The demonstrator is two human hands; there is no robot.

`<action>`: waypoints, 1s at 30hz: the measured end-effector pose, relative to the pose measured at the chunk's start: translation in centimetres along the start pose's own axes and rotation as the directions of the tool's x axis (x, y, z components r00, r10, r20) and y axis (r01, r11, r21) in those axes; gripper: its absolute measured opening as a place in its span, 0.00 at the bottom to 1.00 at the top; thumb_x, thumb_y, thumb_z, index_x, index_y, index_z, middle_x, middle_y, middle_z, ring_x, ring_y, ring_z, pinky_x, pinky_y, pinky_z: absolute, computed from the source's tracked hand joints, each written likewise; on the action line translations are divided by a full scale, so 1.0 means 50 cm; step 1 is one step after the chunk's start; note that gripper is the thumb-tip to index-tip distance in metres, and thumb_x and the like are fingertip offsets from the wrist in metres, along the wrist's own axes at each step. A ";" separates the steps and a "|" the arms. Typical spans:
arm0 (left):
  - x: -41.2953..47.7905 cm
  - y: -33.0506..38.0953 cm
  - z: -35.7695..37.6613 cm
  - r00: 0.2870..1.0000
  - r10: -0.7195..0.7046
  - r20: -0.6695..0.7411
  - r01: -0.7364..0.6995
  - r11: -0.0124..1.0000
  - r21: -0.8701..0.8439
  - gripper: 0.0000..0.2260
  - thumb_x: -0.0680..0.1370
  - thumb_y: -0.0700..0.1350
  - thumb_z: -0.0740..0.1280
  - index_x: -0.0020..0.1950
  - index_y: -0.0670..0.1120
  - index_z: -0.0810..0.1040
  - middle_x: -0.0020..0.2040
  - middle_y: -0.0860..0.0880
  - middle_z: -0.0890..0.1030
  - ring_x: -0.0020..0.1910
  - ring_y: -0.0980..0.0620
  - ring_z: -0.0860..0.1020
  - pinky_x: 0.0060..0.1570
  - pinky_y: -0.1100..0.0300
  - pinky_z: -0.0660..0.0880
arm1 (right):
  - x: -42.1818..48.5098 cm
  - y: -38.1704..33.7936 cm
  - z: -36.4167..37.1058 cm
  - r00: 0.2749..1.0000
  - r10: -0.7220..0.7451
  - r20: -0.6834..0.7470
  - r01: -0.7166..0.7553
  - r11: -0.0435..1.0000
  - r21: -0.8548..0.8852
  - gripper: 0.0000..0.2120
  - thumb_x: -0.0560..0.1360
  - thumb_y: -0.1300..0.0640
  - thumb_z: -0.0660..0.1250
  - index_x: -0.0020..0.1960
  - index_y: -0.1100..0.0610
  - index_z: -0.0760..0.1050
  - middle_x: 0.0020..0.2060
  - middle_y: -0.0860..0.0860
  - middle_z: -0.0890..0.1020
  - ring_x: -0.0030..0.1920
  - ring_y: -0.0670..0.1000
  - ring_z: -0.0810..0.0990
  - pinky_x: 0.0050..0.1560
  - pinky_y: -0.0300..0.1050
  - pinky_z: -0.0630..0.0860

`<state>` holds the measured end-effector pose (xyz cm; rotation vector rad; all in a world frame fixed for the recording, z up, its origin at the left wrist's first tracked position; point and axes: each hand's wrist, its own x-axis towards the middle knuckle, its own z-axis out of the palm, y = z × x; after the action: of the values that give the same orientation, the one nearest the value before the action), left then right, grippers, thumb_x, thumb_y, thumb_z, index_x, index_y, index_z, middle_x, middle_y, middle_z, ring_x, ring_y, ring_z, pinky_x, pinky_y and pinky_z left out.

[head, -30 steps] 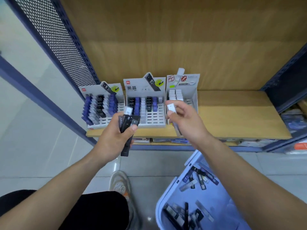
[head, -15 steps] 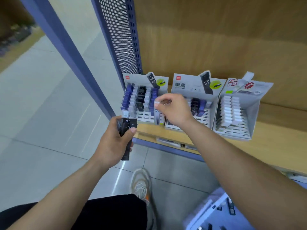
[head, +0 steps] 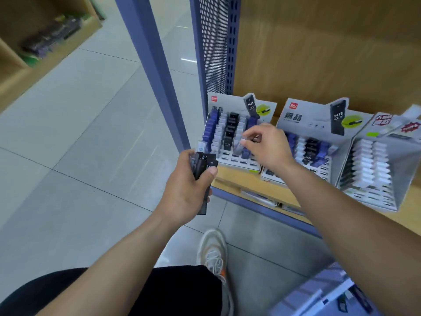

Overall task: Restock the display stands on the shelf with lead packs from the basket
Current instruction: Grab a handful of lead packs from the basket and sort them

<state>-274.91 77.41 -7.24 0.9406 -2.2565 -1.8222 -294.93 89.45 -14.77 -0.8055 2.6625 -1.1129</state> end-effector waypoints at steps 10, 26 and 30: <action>0.008 -0.001 0.004 1.000 -0.006 -0.015 0.006 0.999 0.032 0.13 0.83 0.45 0.65 0.65 0.50 0.66 0.38 0.48 0.76 0.25 0.60 0.74 0.27 0.66 0.75 | -0.015 0.000 -0.001 0.999 -0.048 0.019 0.049 0.995 -0.091 0.05 0.74 0.57 0.73 0.49 0.50 0.84 0.43 0.44 0.81 0.44 0.45 0.78 0.47 0.46 0.78; 0.017 0.001 0.006 0.998 0.061 -0.008 -0.060 0.995 0.073 0.13 0.83 0.46 0.66 0.65 0.51 0.67 0.38 0.50 0.78 0.29 0.58 0.76 0.38 0.53 0.80 | 0.020 -0.013 0.001 0.996 -0.081 0.042 0.085 0.991 -0.106 0.02 0.77 0.53 0.71 0.48 0.48 0.82 0.39 0.43 0.80 0.39 0.43 0.77 0.43 0.42 0.75; 0.018 0.002 0.006 0.999 0.052 -0.005 -0.051 0.998 0.043 0.13 0.83 0.45 0.66 0.65 0.51 0.67 0.37 0.50 0.78 0.29 0.56 0.76 0.37 0.53 0.80 | 0.025 -0.002 0.001 0.997 -0.074 0.021 0.076 0.989 -0.128 0.03 0.77 0.53 0.71 0.49 0.49 0.83 0.42 0.46 0.80 0.41 0.47 0.77 0.45 0.46 0.76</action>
<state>-275.79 77.22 -7.53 0.8850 -2.3027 -1.7538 -295.91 88.70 -14.62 -0.9407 2.7342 -0.9540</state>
